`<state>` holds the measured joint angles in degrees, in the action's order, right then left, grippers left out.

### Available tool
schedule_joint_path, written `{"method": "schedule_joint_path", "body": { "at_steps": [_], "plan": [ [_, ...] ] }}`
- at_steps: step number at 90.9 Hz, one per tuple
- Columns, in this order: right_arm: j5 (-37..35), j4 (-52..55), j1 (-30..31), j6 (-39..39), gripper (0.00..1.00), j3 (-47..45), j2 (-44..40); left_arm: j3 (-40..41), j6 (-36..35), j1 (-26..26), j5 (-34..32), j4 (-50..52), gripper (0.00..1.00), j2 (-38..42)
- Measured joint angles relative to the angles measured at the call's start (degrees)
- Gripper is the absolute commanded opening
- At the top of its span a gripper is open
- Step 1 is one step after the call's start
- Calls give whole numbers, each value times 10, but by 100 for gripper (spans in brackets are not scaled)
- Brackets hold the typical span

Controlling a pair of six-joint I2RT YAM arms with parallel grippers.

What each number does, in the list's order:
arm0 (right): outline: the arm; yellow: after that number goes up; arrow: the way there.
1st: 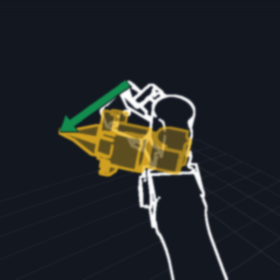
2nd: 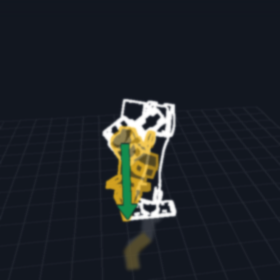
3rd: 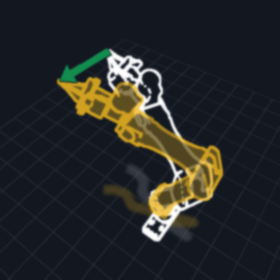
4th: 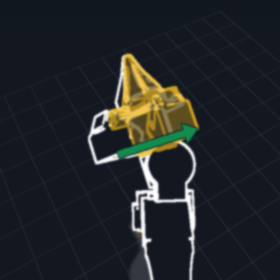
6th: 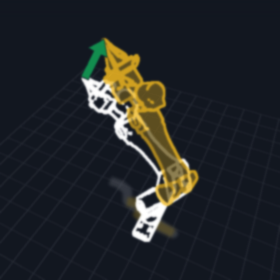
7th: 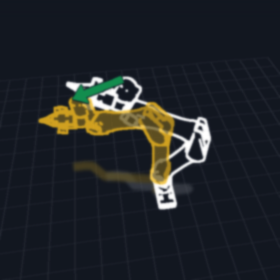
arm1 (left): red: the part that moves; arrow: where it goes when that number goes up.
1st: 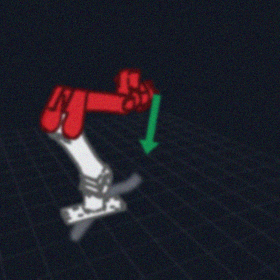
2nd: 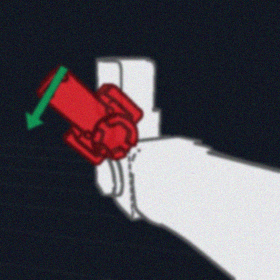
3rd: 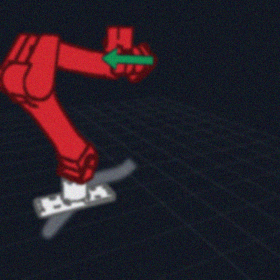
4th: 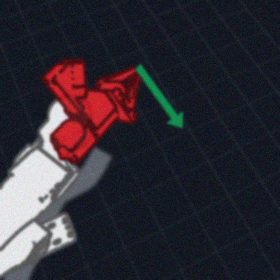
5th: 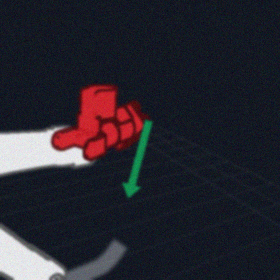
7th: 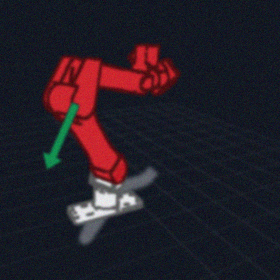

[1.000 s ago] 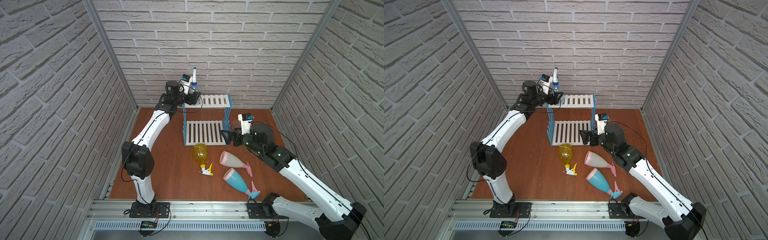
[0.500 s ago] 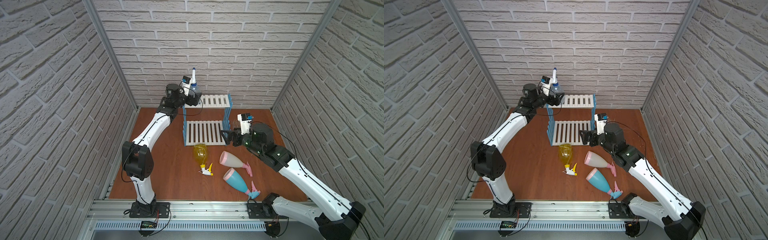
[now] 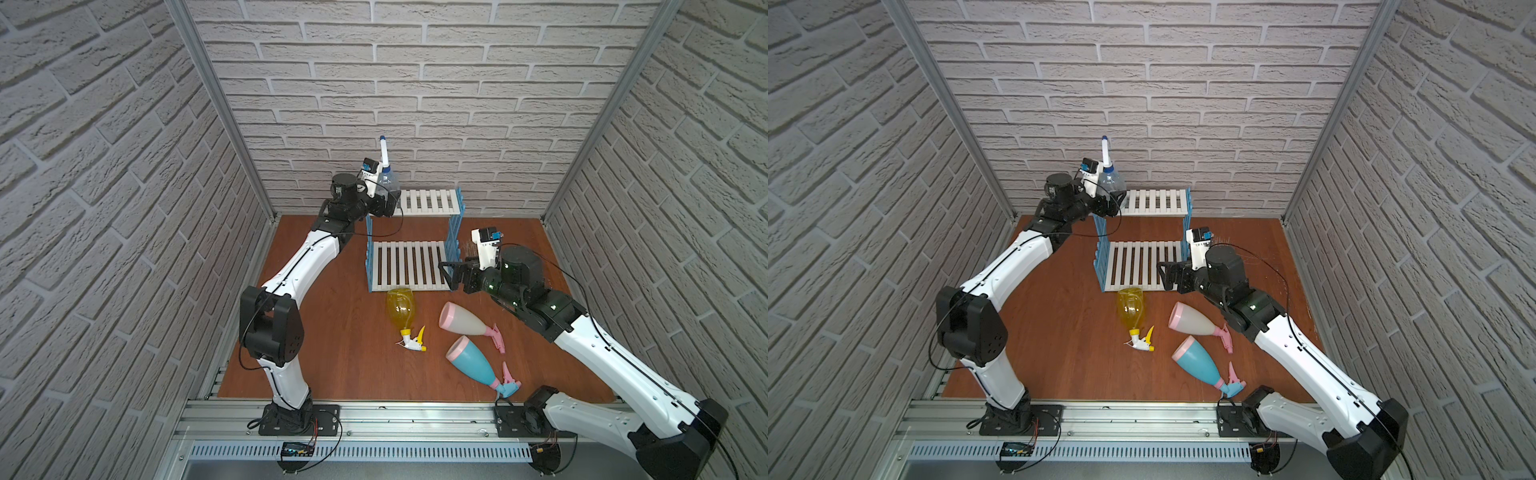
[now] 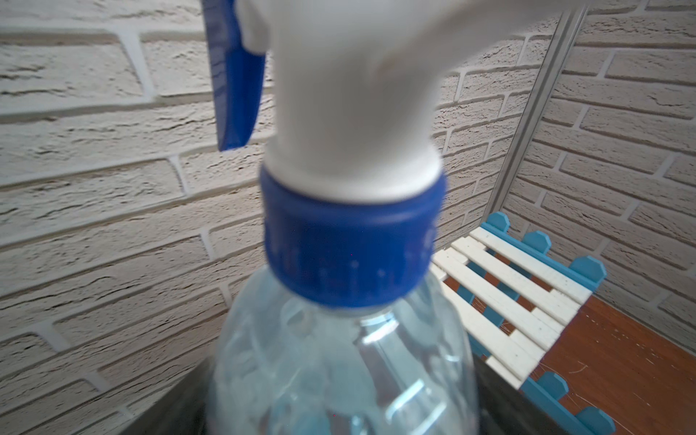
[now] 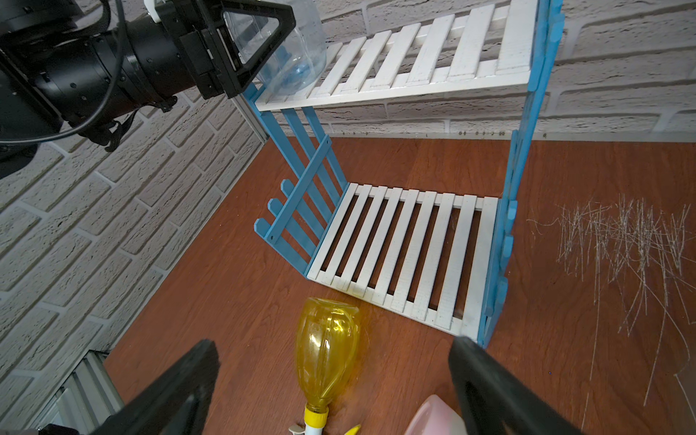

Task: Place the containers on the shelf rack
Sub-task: 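Place the container on the shelf.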

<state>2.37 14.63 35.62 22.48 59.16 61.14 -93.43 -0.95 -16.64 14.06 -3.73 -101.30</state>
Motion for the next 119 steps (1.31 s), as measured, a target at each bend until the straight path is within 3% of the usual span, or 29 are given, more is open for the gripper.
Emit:
{"method": "schedule_joint_path", "body": {
  "at_steps": [34,57,84,119],
  "plan": [
    [14,-10,0,1,100,0,13,31,3,-2,2,5,98,31],
    [15,-10,0,2,100,0,13,33,-7,4,37,-6,93,26],
    [12,-10,0,2,100,0,10,16,-9,18,69,-24,98,2],
    [10,-10,0,2,100,0,8,25,-11,19,70,-36,98,5]
  ]
}}
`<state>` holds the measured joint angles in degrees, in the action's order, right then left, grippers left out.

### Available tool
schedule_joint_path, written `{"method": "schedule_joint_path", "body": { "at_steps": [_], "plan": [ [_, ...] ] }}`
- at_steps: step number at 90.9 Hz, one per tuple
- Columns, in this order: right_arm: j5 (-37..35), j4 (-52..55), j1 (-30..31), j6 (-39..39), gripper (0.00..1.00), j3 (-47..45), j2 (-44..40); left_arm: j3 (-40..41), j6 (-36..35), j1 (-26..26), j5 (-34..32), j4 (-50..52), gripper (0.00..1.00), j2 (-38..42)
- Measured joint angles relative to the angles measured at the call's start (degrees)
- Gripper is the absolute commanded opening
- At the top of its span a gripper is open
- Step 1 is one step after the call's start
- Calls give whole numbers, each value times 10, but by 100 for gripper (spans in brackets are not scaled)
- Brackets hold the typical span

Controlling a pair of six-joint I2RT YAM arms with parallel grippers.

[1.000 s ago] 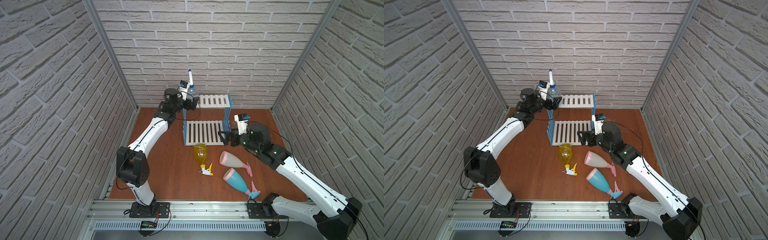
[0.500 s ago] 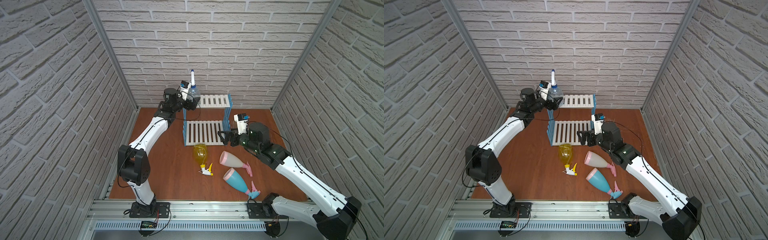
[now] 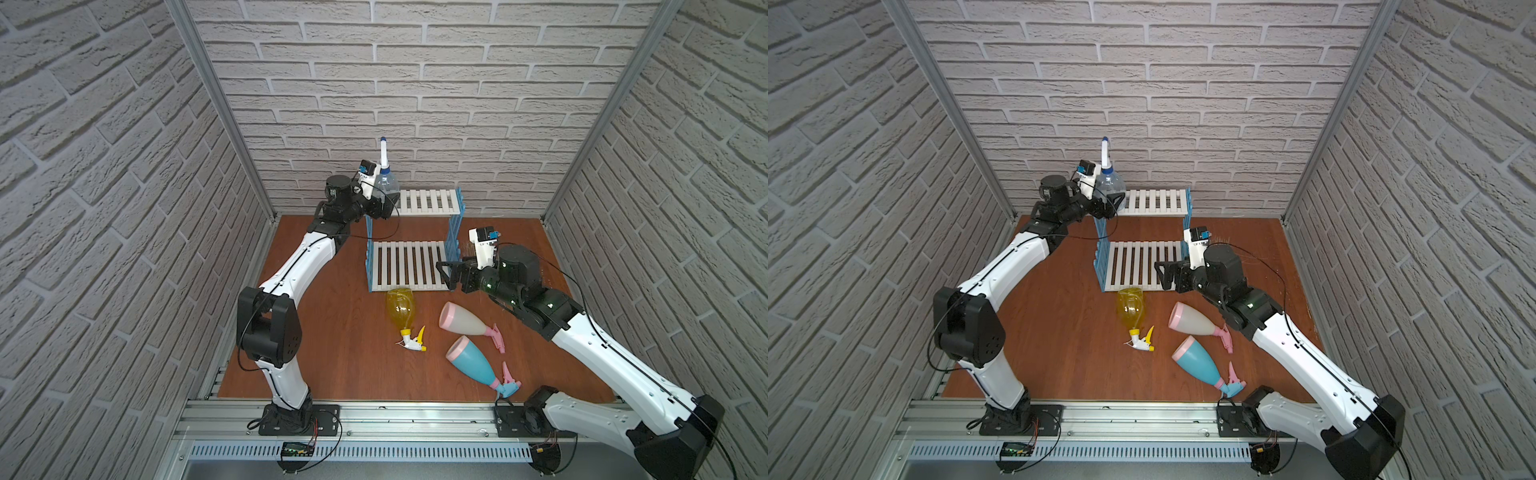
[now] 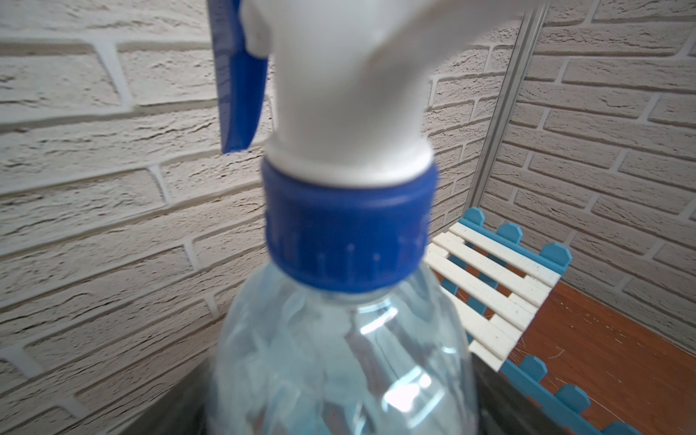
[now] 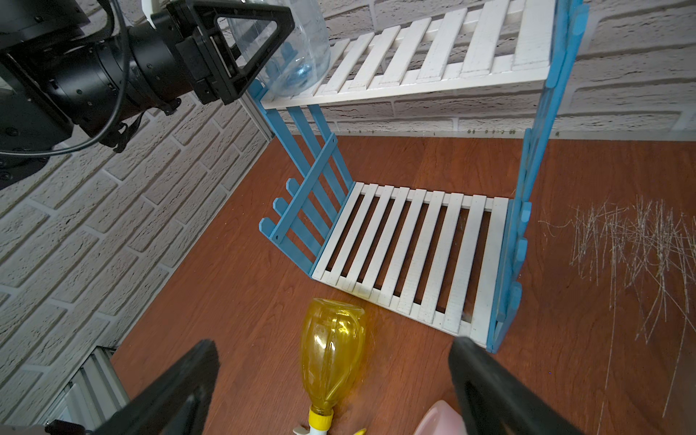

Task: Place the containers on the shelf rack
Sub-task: 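Place the container on the shelf.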

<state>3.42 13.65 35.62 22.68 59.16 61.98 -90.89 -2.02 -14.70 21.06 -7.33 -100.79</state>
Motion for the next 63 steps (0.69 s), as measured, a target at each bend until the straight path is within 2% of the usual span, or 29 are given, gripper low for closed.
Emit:
{"method": "schedule_joint_path", "body": {
  "at_steps": [47,63],
  "plan": [
    [-4,-1,0,0,100,-1,1,25,-6,2,9,-5,97,20],
    [-11,-1,0,-7,99,68,56,23,-9,5,38,-3,94,19]
  ]
}}
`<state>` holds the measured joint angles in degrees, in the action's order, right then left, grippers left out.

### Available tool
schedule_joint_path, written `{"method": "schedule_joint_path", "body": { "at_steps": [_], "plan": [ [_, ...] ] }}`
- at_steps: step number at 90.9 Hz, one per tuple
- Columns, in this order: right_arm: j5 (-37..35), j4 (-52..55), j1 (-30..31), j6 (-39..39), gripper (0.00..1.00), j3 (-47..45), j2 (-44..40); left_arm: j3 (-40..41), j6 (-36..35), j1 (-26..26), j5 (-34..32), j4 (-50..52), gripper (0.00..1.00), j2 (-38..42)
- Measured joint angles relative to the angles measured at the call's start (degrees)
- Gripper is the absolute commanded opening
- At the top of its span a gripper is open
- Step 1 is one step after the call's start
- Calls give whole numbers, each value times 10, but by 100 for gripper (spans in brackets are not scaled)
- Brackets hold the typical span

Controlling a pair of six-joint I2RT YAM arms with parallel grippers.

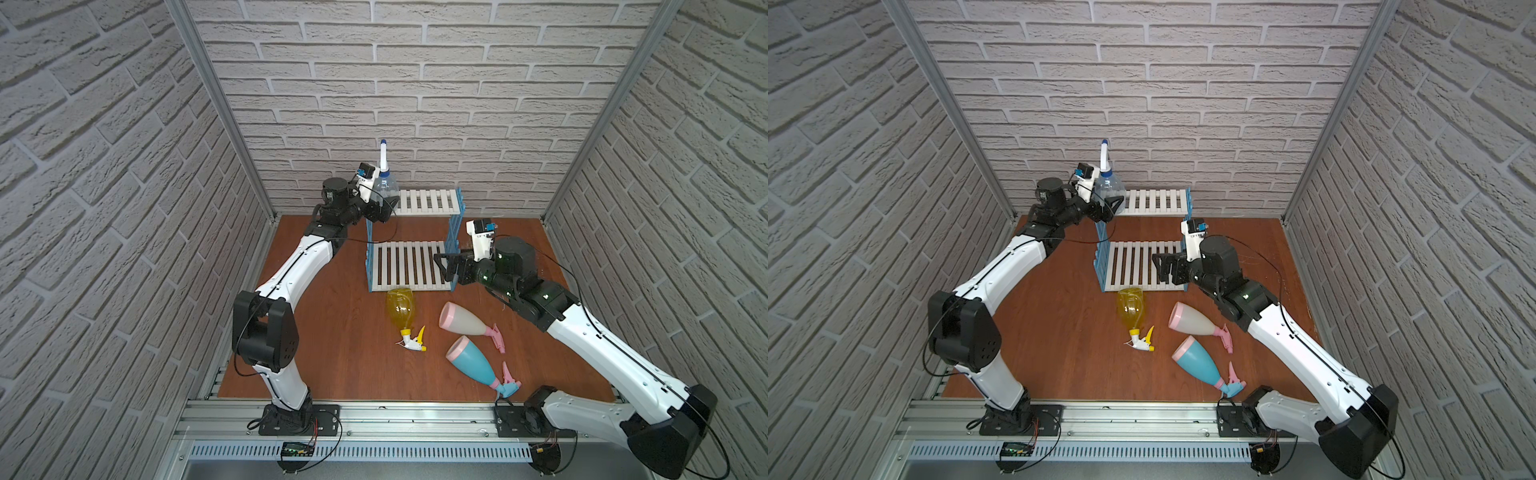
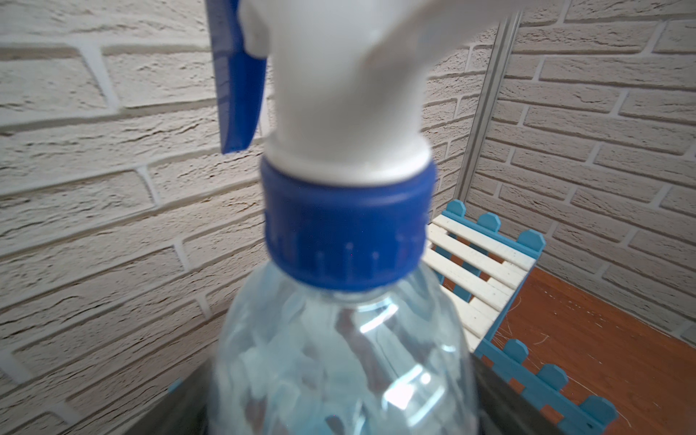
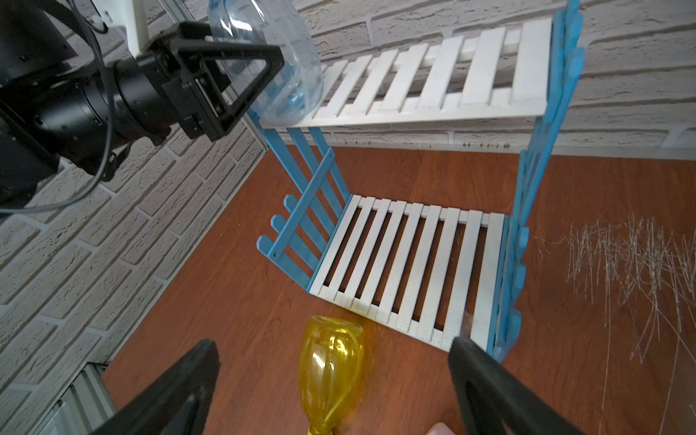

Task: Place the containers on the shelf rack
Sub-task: 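Place the container on the shelf.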

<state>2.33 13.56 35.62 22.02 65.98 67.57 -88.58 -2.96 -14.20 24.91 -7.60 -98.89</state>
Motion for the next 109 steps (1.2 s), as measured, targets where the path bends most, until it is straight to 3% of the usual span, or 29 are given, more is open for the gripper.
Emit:
{"method": "schedule_joint_path", "body": {
  "at_steps": [47,79,91,109],
  "plan": [
    [60,-26,-6,-80,95,398,337,-32,-11,3,52,8,94,-26],
    [108,89,-26,-125,95,726,540,-35,-13,8,69,12,93,-28],
    [131,135,-35,-142,95,797,587,-36,-17,8,74,13,93,-29],
    [188,165,-49,-167,98,815,610,-43,-21,9,84,16,93,-35]
  ]
}}
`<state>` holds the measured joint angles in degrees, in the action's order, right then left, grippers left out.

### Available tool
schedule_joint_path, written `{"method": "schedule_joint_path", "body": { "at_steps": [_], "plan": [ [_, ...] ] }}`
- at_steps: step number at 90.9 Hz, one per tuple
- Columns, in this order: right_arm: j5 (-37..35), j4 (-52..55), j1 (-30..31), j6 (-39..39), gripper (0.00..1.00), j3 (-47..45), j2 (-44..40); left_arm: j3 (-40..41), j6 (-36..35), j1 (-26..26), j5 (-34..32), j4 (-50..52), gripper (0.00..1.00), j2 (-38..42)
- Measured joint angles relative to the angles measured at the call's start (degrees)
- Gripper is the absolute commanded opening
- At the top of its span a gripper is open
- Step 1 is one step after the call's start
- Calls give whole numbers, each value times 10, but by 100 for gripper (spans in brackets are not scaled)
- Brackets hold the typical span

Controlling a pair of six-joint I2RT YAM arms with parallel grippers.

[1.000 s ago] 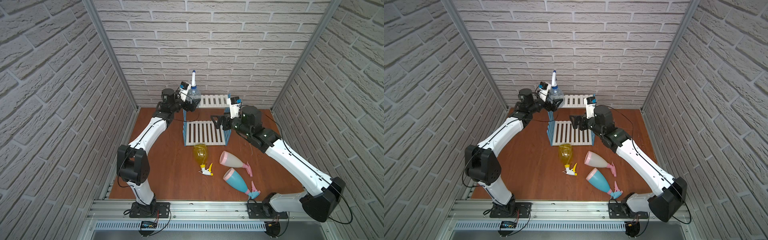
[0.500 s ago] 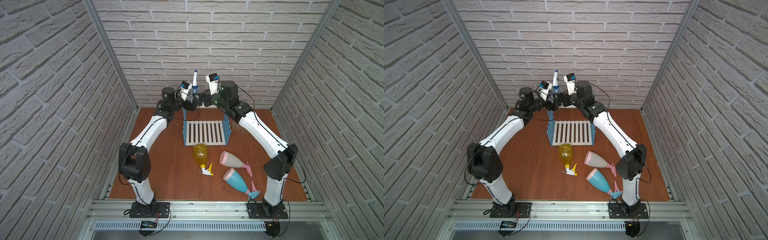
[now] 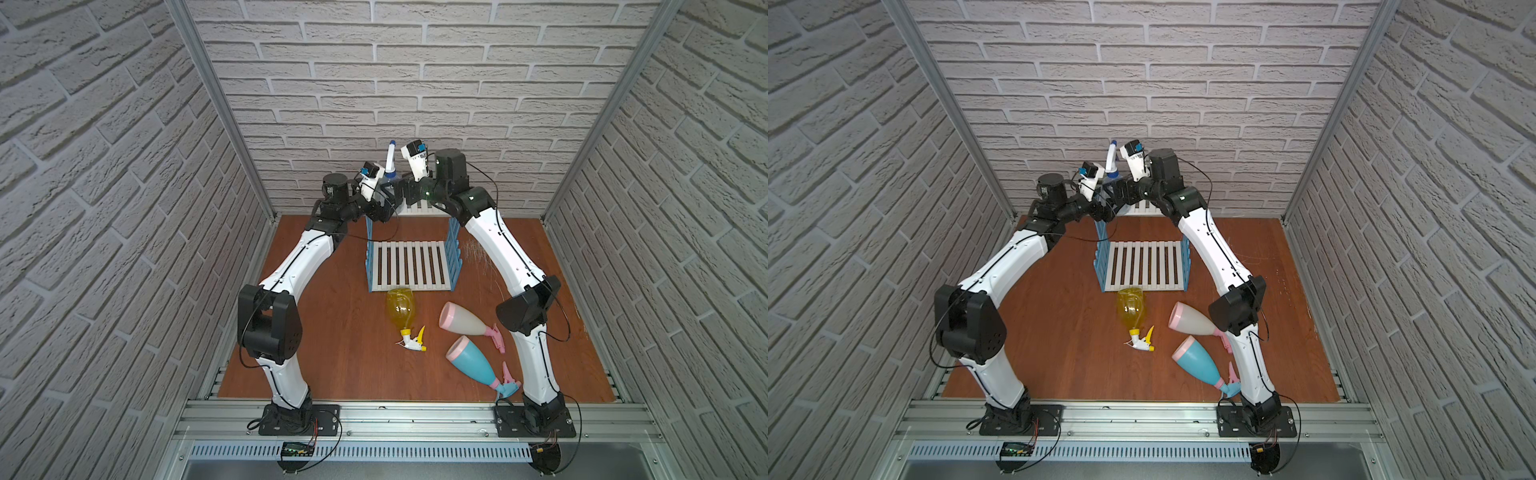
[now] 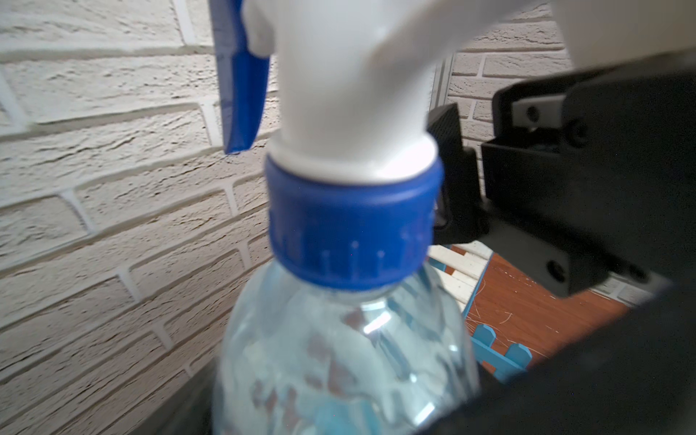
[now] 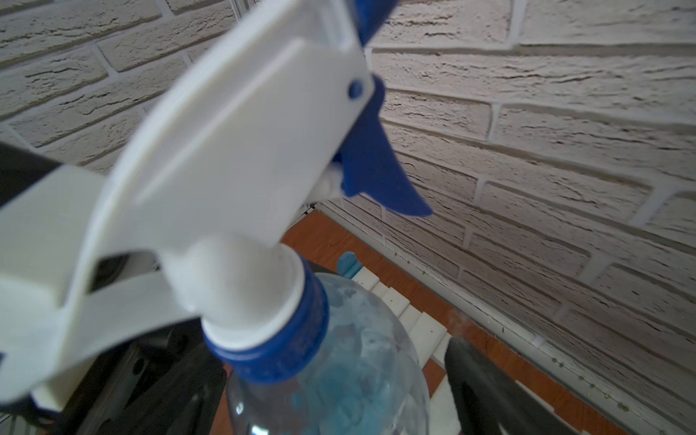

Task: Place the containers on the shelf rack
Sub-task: 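Place the container on the shelf.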

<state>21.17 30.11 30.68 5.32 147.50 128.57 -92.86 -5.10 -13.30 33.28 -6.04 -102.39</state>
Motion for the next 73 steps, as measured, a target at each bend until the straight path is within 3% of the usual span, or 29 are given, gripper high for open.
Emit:
{"method": "schedule_joint_path", "body": {
  "at_steps": [19,38,73],
  "plan": [
    [26,9,-8,-26,92,32,23,-5,-2,1,6,0,97,-4],
    [-8,14,-7,-38,86,36,25,-4,-11,1,-1,2,98,-4],
    [-36,10,-8,-43,88,37,34,44,-15,3,-28,0,98,27]
  ]
}}
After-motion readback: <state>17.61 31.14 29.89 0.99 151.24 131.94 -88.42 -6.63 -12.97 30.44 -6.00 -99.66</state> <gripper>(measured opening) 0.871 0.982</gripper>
